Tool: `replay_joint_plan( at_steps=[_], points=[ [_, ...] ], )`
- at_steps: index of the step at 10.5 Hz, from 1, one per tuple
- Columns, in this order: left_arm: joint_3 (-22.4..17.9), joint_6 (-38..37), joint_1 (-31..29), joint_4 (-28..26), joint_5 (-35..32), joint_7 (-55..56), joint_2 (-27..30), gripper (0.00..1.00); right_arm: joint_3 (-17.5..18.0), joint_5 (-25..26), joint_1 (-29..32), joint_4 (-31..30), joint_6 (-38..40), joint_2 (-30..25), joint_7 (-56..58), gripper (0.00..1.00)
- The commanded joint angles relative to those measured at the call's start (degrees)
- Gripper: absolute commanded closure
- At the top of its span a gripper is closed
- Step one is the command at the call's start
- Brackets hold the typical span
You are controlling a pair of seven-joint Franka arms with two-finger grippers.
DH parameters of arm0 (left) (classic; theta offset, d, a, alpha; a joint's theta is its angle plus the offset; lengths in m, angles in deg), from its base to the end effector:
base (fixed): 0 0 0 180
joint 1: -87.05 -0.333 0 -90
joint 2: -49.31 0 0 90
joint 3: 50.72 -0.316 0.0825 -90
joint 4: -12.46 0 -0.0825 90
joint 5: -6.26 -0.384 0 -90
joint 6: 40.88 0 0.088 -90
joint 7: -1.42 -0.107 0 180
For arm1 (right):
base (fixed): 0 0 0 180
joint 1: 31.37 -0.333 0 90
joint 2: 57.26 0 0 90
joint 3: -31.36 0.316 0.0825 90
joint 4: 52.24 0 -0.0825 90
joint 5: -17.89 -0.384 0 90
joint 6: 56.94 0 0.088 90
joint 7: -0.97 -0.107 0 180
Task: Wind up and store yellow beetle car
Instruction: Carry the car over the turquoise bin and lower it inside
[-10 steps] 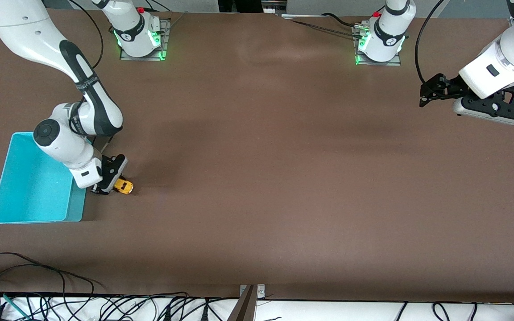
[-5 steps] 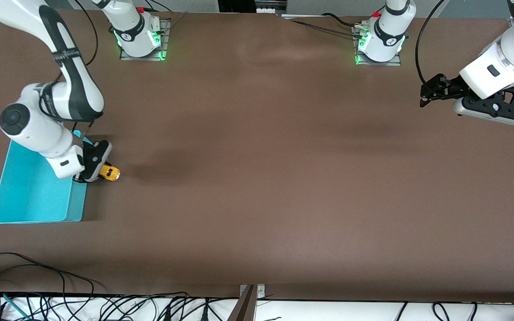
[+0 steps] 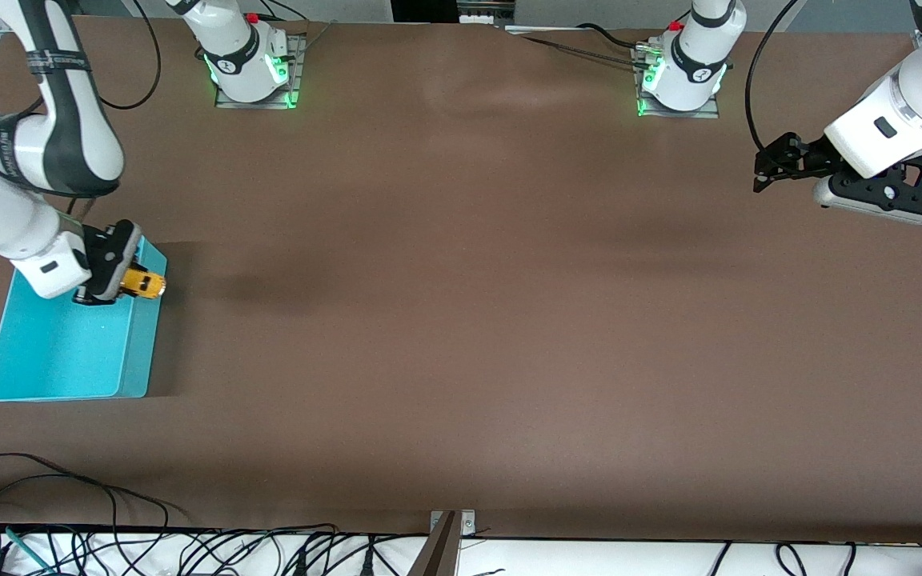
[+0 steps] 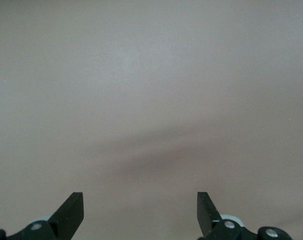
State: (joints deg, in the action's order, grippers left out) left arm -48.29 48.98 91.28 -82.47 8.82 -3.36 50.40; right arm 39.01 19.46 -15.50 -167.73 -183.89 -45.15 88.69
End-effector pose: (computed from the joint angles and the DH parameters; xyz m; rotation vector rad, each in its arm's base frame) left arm 0.5412 -0.0682 0.5944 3.0818 -0.3064 -0.1087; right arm 0.5818 -0.0871 0.3488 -2.3931 -2.0184 0.0026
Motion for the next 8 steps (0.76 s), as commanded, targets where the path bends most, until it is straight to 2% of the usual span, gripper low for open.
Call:
replay_joint_plan(
  at_steps=[1, 5, 8],
  points=[
    [0.1, -1.1, -0.4, 1.1, 0.9, 0.3, -0.3, 0.00, 0.5, 0.6, 5.0, 0.5, 2.5, -0.6, 9.5, 1.00],
    [0.0, -1.3, -0.4, 1.1, 0.9, 0.3, -0.3, 0.00, 0.5, 0.7, 11.1, 0.9, 2.7, 1.5, 25.5, 1.00],
    [0.0, -1.4, -0.4, 1.0, 0.9, 0.4, -0.3, 0.00, 0.7, 1.0, 14.9, 1.8, -0.8, 8.8, 31.3, 1.00]
  ],
)
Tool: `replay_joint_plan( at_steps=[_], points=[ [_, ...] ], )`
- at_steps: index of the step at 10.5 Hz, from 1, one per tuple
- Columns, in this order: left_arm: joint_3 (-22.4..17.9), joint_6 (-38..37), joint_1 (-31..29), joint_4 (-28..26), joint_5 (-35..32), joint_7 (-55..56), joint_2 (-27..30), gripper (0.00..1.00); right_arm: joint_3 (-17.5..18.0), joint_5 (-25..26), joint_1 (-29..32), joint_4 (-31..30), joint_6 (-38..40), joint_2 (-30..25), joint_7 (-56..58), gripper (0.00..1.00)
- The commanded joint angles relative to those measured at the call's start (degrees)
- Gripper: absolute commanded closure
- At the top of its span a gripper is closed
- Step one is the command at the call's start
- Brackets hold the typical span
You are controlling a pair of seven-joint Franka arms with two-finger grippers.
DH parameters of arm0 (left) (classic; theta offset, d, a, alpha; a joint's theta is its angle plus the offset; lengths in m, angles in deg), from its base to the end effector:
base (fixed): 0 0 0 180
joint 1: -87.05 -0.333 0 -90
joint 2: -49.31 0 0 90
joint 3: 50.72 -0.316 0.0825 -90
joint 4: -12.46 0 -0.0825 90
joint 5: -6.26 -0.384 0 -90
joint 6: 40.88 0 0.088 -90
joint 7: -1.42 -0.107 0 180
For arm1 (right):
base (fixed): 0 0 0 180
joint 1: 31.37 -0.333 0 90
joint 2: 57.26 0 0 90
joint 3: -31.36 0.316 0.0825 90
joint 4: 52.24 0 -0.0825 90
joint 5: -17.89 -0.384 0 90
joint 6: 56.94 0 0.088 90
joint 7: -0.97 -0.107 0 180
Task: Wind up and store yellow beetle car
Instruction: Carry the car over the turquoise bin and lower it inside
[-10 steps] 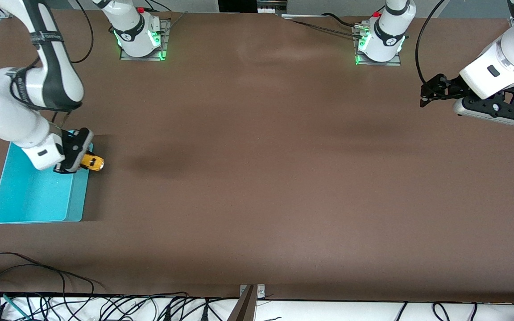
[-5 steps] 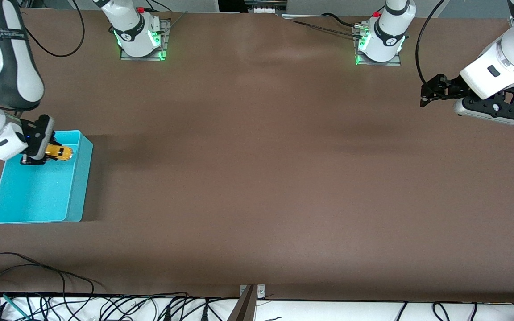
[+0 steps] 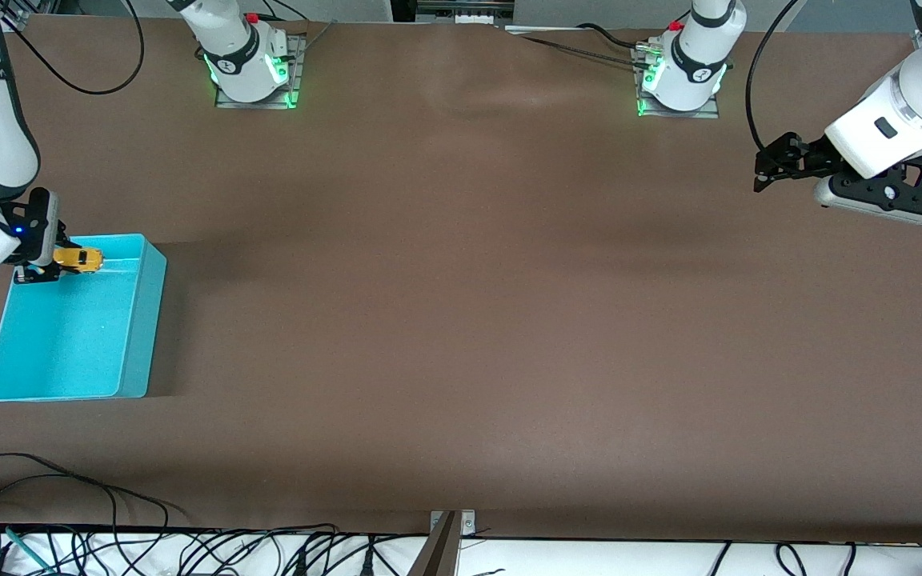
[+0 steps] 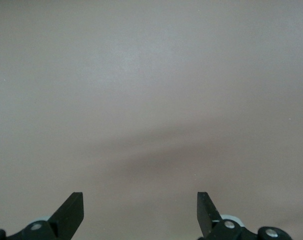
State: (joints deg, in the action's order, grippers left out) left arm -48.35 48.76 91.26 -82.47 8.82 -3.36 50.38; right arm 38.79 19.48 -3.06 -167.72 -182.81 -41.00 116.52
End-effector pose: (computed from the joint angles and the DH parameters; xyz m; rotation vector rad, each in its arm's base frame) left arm 0.5410 -0.0674 0.5939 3.0817 -0.3043 -0.1152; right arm 0.5463 -0.2116 0.3050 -2.0466 -2.2522 0.0355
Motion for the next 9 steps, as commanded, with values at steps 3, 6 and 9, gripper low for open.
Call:
replay_joint_plan(
  at_steps=[3, 6, 9],
  points=[
    [0.1, -1.1, -0.4, 1.1, 0.9, 0.5, -0.3, 0.00, 1.1, 0.7, 5.1, 2.2, -6.3, 9.4, 9.1, 1.00],
    [0.1, -1.1, -0.5, 1.0, 0.9, 0.4, -0.3, 0.00, 1.1, 0.6, 5.9, 2.4, -6.7, 10.3, 10.8, 1.00],
    [0.1, -1.2, -0.5, 1.0, 0.9, 0.3, -0.3, 0.00, 1.1, 0.3, 7.3, 2.4, -8.7, 13.0, 10.7, 0.96]
  ],
)
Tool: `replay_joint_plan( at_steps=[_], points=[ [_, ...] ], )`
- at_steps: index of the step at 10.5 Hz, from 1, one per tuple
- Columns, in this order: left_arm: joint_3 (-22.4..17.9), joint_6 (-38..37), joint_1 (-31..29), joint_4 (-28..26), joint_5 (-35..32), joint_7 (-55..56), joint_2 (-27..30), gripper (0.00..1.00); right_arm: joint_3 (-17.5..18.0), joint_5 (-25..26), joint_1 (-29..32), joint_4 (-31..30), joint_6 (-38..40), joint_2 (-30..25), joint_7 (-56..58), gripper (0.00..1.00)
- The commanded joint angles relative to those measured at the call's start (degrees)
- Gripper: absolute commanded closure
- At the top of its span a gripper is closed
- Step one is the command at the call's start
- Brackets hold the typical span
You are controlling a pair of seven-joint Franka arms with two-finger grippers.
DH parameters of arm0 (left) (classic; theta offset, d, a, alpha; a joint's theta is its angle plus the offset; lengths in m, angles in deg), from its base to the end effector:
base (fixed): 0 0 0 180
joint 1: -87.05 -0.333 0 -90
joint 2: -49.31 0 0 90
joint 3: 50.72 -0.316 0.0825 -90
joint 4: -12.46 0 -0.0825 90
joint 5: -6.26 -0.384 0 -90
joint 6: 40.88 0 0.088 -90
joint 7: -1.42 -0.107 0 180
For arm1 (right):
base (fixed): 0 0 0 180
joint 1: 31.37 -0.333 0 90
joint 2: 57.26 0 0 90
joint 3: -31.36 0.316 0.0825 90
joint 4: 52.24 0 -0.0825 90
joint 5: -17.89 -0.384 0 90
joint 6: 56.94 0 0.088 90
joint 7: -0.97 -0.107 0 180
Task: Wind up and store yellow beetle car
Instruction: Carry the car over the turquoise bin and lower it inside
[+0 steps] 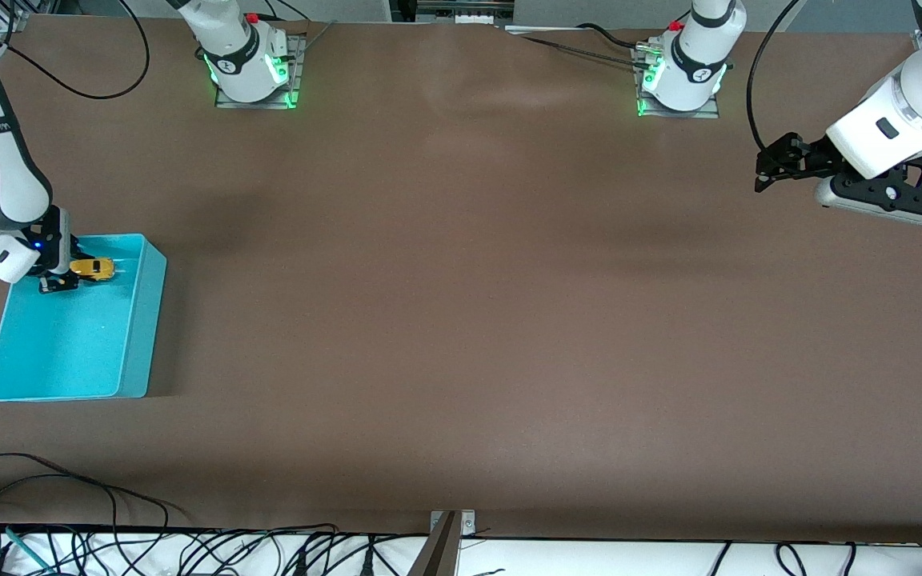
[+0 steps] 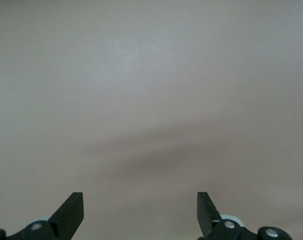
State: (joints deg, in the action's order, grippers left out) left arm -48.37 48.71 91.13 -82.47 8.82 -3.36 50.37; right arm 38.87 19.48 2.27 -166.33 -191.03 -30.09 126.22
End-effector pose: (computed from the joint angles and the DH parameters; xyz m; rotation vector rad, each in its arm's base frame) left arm 0.5411 -0.0660 0.5937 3.0820 -0.3003 -0.1167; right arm 0.5350 -0.2645 0.2137 -1.9439 -2.3037 -0.0161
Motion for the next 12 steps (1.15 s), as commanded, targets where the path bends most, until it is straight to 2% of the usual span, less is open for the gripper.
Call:
replay_joint_plan(
  at_steps=[1, 2, 7, 10, 12],
  points=[
    [0.1, -2.6, -0.5, 1.0, 0.9, 0.5, -0.2, 0.00, 1.0, -1.1, 2.0, 1.1, -0.4, 2.1, 1.1, 0.39],
    [0.1, -3.2, -0.5, 1.1, 0.9, 0.5, -0.3, 0.00, 1.0, -2.6, 2.1, 1.1, -0.1, 2.1, 1.3, 0.00],
    [0.2, -3.2, -0.5, 1.2, 1.0, 0.5, -0.3, 0.00, 1.3, -4.8, 1.7, 6.0, 9.3, 0.2, -1.4, 0.00],
    [0.6, -3.2, -0.3, 1.2, 0.9, 0.7, -0.2, 0.00, 3.7, -4.6, 1.1, 9.4, 13.6, -1.8, -9.3, 0.00],
    [0.5, -3.2, -0.3, 1.7, 0.9, 0.6, -0.3, 0.00, 5.0, -4.0, 0.1, 9.6, 14.6, -5.0, -17.2, 0.00]
  ],
)
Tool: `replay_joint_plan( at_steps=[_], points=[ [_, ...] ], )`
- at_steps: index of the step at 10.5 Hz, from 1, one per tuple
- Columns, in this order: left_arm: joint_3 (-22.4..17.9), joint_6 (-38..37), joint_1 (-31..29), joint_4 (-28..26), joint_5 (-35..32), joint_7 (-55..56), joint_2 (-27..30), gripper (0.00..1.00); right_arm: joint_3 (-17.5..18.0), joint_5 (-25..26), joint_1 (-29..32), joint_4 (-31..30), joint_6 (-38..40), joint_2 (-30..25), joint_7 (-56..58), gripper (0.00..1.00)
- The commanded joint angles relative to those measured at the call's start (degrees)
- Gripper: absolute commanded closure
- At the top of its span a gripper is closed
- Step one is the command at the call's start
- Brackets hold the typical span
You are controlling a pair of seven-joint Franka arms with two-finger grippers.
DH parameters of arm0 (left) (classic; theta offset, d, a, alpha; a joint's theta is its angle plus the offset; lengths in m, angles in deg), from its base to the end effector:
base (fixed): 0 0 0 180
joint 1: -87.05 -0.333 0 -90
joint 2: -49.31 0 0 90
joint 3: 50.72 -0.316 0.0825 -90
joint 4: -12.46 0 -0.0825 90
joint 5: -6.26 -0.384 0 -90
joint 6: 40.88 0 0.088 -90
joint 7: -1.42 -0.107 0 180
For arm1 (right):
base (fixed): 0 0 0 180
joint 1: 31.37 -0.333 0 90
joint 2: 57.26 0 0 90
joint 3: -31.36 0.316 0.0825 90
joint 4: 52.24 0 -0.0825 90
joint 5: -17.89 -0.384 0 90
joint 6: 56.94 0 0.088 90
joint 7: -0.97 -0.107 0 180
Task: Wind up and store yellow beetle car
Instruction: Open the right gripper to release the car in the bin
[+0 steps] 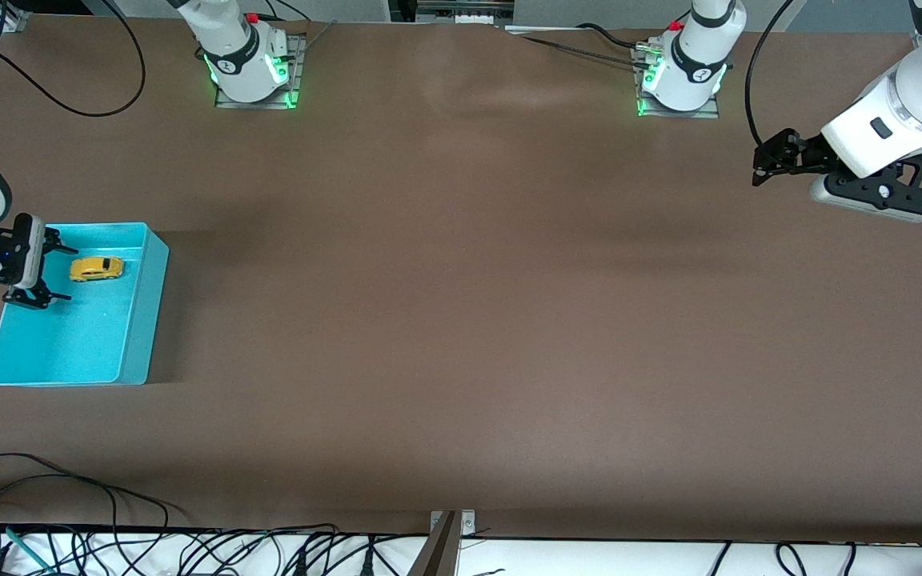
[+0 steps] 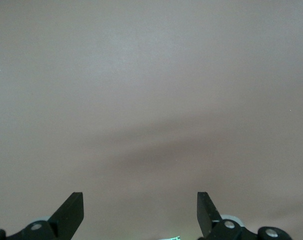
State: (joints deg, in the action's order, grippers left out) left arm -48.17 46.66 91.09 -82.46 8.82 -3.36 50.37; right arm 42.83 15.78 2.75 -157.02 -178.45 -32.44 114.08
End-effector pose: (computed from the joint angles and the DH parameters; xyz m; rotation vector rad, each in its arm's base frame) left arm 0.5369 -0.0672 0.5910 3.0796 -0.3056 -0.1719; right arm 0.5776 -0.2477 0.2908 -2.1297 -2.0754 -0.0836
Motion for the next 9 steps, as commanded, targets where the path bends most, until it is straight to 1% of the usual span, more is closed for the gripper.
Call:
replay_joint_plan(
  at_steps=[1, 3, 7, 9],
  points=[
    [0.3, -1.2, -0.1, 1.8, 0.9, 0.6, -0.3, 0.00, 1.5, -0.1, -1.5, 0.2, 2.0, -4.5, -9.4, 0.00],
    [0.3, -1.2, -0.2, 1.8, 0.9, 0.5, -0.3, 0.00, 1.5, 0.1, -5.1, 0.1, 5.7, -8.5, -22.3, 0.00],
    [0.3, -1.2, -0.2, 1.8, 0.9, 0.5, -0.3, 0.00, 1.5, -0.3, -12.3, -0.9, 14.5, -19.3, -48.4, 0.00],
    [0.3, -1.2, -0.1, 1.8, 0.9, 0.6, -0.3, 0.00, 1.5, -0.5, -14.8, -1.1, 18.0, -22.6, -61.5, 0.00]
  ],
)
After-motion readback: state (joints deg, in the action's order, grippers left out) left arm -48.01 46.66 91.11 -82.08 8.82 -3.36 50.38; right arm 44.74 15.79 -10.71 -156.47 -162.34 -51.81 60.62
